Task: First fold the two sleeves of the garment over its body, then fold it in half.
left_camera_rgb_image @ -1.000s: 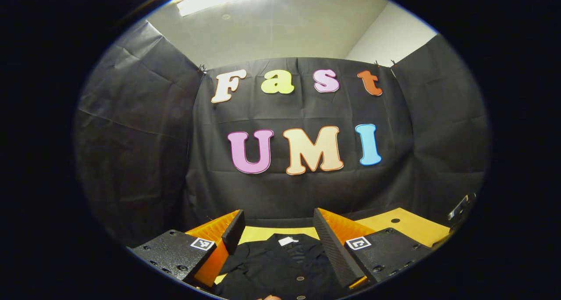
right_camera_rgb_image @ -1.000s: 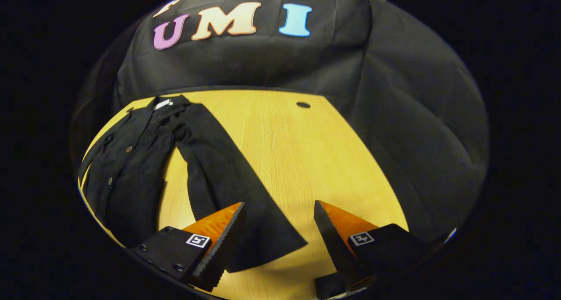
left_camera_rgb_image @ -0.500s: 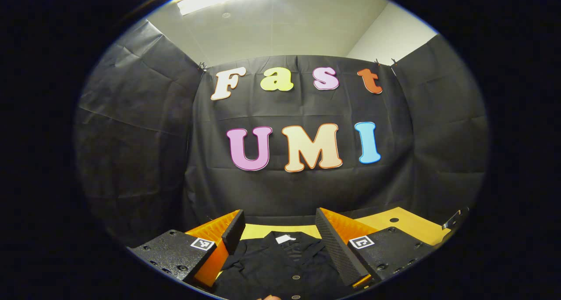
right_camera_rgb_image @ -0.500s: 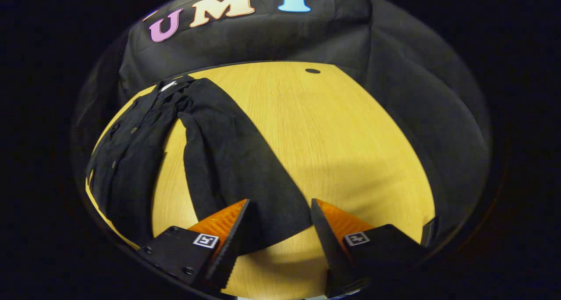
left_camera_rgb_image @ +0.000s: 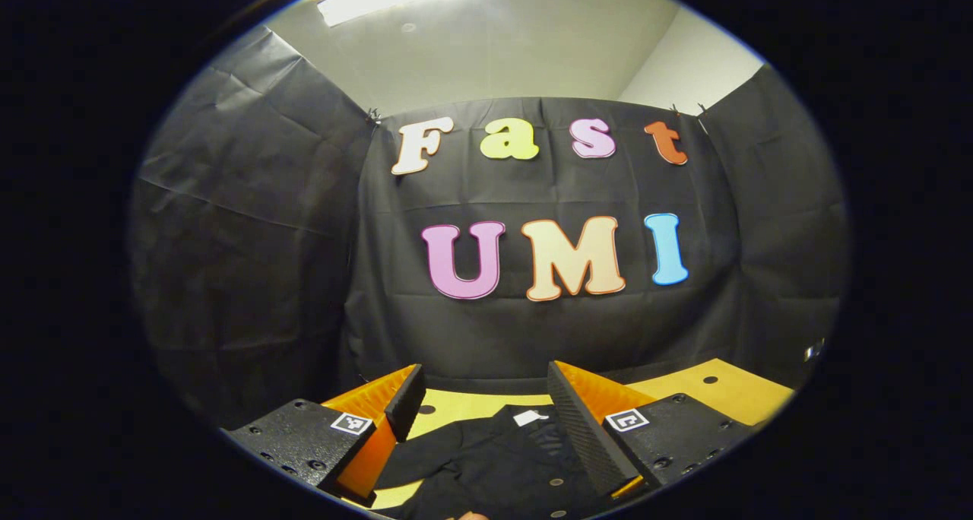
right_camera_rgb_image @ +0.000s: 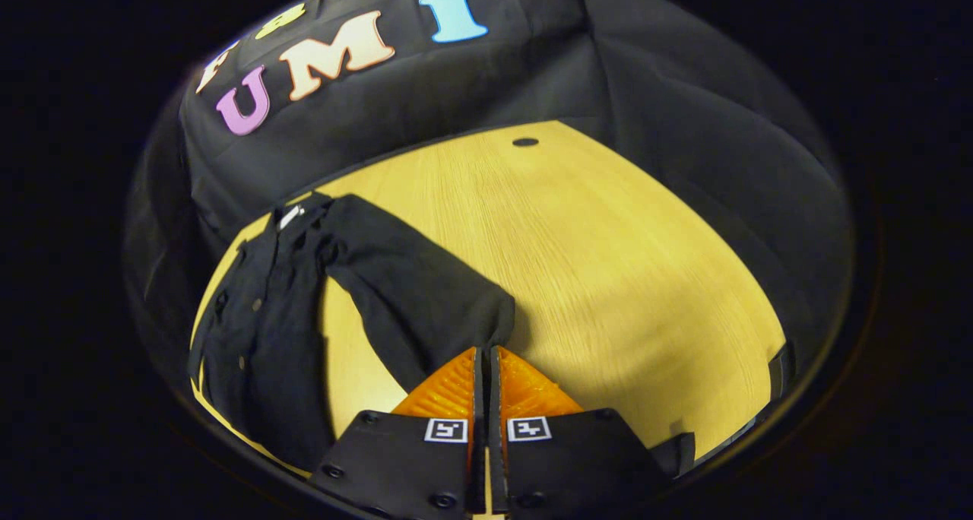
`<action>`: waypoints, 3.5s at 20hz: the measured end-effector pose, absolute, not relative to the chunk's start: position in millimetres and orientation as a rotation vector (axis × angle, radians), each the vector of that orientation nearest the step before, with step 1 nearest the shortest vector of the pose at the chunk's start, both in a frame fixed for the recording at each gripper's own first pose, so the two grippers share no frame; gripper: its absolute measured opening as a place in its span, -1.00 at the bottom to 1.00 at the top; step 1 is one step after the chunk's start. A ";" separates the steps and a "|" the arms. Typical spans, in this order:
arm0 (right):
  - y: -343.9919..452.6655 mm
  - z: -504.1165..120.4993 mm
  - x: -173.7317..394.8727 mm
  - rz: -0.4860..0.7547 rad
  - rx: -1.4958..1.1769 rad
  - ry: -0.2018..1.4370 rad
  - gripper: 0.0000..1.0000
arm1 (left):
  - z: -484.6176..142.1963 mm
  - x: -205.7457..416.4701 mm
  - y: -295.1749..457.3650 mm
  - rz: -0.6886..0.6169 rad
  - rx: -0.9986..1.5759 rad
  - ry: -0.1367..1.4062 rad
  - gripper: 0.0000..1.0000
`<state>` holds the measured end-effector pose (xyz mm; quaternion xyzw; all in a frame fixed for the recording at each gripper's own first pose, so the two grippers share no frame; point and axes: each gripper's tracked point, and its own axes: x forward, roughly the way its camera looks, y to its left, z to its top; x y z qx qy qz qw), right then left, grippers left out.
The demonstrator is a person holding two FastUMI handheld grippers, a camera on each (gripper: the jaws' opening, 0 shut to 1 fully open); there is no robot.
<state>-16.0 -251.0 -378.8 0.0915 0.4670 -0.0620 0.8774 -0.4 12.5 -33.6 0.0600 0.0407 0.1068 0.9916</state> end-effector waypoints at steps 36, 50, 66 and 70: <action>201.3 -309.4 163.3 0.393 0.062 0.735 -0.91 | -82.2 -70.9 287.6 0.415 0.108 0.225 0.95; 272.4 -296.5 193.9 0.424 0.100 0.648 0.94 | -175.3 -122.3 335.7 0.507 0.083 0.464 0.92; 187.6 -294.9 162.7 0.332 -0.031 0.686 0.96 | -331.1 -186.0 304.3 0.544 -0.128 0.873 0.96; 179.9 -290.0 160.1 0.325 -0.042 0.683 0.95 | -354.2 -204.1 298.6 0.573 -0.211 0.935 0.96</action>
